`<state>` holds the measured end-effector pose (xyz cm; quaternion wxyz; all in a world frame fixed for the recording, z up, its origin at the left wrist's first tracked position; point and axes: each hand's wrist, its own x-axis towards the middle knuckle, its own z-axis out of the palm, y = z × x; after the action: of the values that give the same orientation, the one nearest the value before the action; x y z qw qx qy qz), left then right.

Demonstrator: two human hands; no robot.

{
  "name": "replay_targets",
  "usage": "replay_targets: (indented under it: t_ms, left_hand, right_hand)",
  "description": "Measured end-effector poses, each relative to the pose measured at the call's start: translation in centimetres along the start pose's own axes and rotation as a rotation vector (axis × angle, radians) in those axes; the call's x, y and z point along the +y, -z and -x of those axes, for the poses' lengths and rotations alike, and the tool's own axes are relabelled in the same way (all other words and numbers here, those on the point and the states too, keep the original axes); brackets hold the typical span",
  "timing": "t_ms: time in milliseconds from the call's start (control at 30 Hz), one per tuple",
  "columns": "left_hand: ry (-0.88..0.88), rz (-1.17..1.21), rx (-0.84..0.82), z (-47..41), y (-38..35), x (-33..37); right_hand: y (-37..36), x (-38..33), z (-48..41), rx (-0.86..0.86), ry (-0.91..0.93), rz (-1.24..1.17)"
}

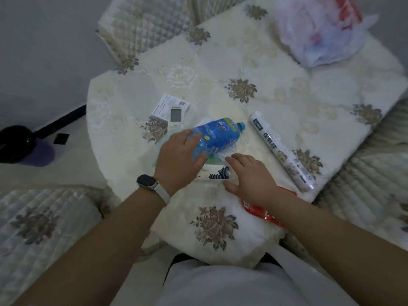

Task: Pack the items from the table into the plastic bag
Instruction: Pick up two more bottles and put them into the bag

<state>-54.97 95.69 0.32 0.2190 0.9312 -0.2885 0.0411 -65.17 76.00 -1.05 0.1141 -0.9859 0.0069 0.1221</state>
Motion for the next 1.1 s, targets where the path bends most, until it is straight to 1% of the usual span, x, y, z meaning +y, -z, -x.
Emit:
replay_targets:
  t_ms: [100, 233, 333, 400, 500, 600, 667, 767, 867, 933, 1000, 1100]
  left_hand:
    - [-0.045, 0.025, -0.078, -3.2, -0.9, -0.9]
    - [-0.08, -0.014, -0.271, -6.6, -2.5, -0.6]
    - [-0.121, -0.06, -0.399, -8.8, -3.6, 0.1]
    - [-0.108, -0.1, -0.48, -9.6, -4.1, 0.6]
    - [-0.079, -0.245, -0.603, -11.1, -4.9, 1.4]
    - [0.015, -0.334, -0.674, -12.0, -5.5, 2.6]
    - [0.08, -0.308, -0.671, -12.1, -6.1, 3.1]
    - [0.155, -0.191, -0.621, -11.8, -6.8, 3.4]
    - [0.182, -0.094, -0.583, -11.2, -6.9, 3.2]
    - [0.194, 0.032, -0.509, -11.1, -6.5, 3.0]
    - [0.192, 0.163, -0.431, -11.3, -6.0, 3.1]
    - [0.18, 0.315, -0.38, -11.3, -4.6, 3.4]
  right_hand:
    - [-0.4, -1.5, -0.6, 0.009, -0.005, -0.017]
    - [-1.5, -2.1, -1.6, 0.006, -0.021, -0.064]
    - [-2.5, -1.7, -3.1, -0.026, 0.027, -0.089]
    - [-3.0, -1.6, -3.6, -0.046, 0.078, -0.098]
    - [-3.5, -1.0, -4.5, -0.036, 0.129, -0.091]
    - [-3.6, -0.7, -4.9, -0.05, 0.168, -0.12]
    - [-3.2, -0.7, -5.0, -0.081, 0.19, -0.116]
    - [-2.7, -0.6, -4.8, -0.112, 0.19, -0.13]
    - [-2.6, 0.0, -4.0, -0.127, 0.164, -0.147]
    - [-2.7, 0.7, -3.0, -0.131, 0.137, -0.141]
    - [-2.7, 1.2, -1.6, -0.123, 0.078, -0.143]
    - [-2.4, 1.4, 0.8, -0.092, -0.08, -0.186]
